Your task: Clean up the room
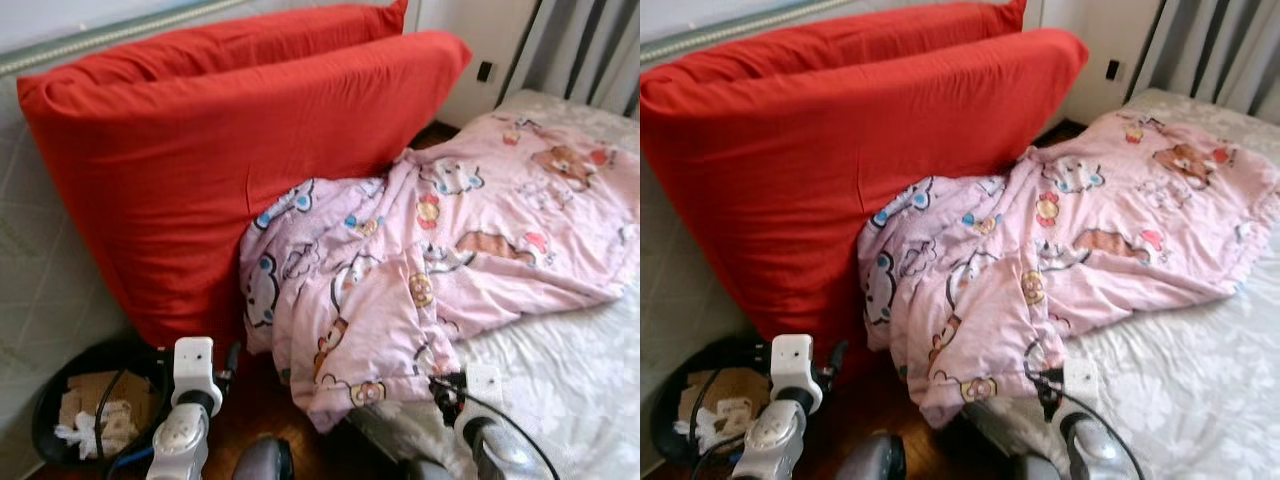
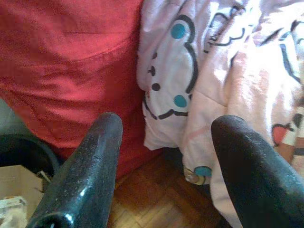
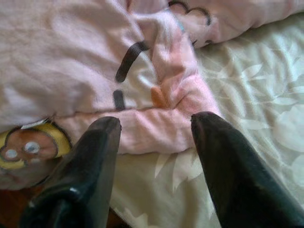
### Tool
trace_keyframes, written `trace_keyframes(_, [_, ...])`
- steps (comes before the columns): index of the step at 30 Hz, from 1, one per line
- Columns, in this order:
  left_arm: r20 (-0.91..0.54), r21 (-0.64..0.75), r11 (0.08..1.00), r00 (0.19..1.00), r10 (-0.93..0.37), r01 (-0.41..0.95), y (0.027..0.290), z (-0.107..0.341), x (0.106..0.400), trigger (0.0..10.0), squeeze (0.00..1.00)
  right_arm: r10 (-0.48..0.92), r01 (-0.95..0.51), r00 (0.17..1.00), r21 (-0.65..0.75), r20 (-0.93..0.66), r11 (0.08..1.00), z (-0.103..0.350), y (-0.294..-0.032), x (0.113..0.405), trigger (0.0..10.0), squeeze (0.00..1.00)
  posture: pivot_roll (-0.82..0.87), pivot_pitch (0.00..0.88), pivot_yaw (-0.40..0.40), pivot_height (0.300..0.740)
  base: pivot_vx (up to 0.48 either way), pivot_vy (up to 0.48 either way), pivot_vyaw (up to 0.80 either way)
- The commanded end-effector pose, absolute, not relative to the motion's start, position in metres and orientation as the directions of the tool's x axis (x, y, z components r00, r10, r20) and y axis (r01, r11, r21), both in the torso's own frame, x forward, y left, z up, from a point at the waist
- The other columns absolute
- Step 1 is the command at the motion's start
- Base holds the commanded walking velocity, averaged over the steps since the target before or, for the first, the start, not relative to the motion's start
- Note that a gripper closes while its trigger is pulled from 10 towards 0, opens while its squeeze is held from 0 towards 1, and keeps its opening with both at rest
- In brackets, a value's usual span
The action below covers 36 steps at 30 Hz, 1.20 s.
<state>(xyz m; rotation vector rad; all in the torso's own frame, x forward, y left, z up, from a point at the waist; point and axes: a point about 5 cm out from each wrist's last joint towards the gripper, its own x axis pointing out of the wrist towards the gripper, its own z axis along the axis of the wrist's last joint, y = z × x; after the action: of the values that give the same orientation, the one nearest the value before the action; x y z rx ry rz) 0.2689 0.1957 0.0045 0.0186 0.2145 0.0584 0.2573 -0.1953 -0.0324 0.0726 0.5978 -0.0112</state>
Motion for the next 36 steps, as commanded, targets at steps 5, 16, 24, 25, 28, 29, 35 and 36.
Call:
trace_keyframes(5, [-0.163, 0.009, 1.0, 0.986, 0.025, -0.024, 0.193, 0.011, 0.268, 10.0, 0.0, -0.006, 0.029, 0.828, 0.033, -0.561, 0.999, -0.021, -0.196, 0.274, 10.0, 1.0, 0.06, 0.181, 0.007, 0.636, 0.0, 0.0, 0.0])
trace_keyframes(16, [-0.068, 0.0, 1.0, 0.998, -0.012, 0.012, 0.188, 0.03, 0.255, 10.0, 0.0, -0.034, 0.046, 0.875, 0.012, -0.483, 0.999, -0.006, -0.2, 0.287, 10.0, 0.0, 0.1, 0.312, 0.007, 0.636, 0.0, 0.0, 0.0])
trace_keyframes(24, [-0.042, -0.004, 1.0, 0.999, -0.016, 0.016, 0.188, 0.041, 0.242, 10.0, 0.0, -0.053, 0.069, 0.912, 0.023, -0.407, 0.997, 0.013, -0.2, 0.306, 10.0, 0.0, 0.13, 0.365, 0.007, 0.636, 0.0, 0.0, 0.0])
trace_keyframes(25, [-0.04, -0.004, 1.0, 0.999, -0.015, 0.015, 0.189, 0.044, 0.238, 10.0, 0.0, -0.052, 0.067, 0.913, 0.024, -0.405, 0.997, 0.016, -0.199, 0.309, 10.0, 0.0, 0.14, 0.373, 0.008, 0.636, 0.0, 0.0, 0.0])
trace_keyframes(28, [-0.041, -0.001, 1.0, 0.999, -0.011, 0.011, 0.191, 0.047, 0.233, 10.0, 0.0, -0.058, 0.074, 0.911, 0.024, -0.408, 0.997, 0.019, -0.2, 0.312, 10.0, 0.0, 0.15, 0.39, 0.011, 0.636, 0.0, 0.0, 0.0])
trace_keyframes(29, [-0.048, 0.0, 1.0, 0.999, -0.01, 0.01, 0.191, 0.049, 0.23, 10.0, 0.0, -0.061, 0.079, 0.909, 0.027, -0.412, 0.996, 0.02, -0.201, 0.313, 10.0, 0.0, 0.15, 0.391, 0.011, 0.636, 0.0, 0.0, 0.0])
trace_keyframes(35, [-0.062, 0.008, 1.0, 0.998, -0.005, 0.005, 0.196, 0.053, 0.221, 10.0, 0.0, -0.101, 0.113, 0.893, 0.003, -0.439, 0.994, 0.022, -0.207, 0.316, 10.0, 0.0, 0.18, 0.413, 0.023, 0.636, 0.0, 0.0, 0.0])
trace_keyframes(36, [-0.068, 0.01, 1.0, 0.998, -0.004, 0.004, 0.197, 0.055, 0.218, 10.0, 0.0, -0.111, 0.127, 0.892, 0.008, -0.438, 0.992, 0.023, -0.209, 0.317, 10.0, 0.0, 0.19, 0.414, 0.027, 0.636, 0.0, 0.0, 0.0])
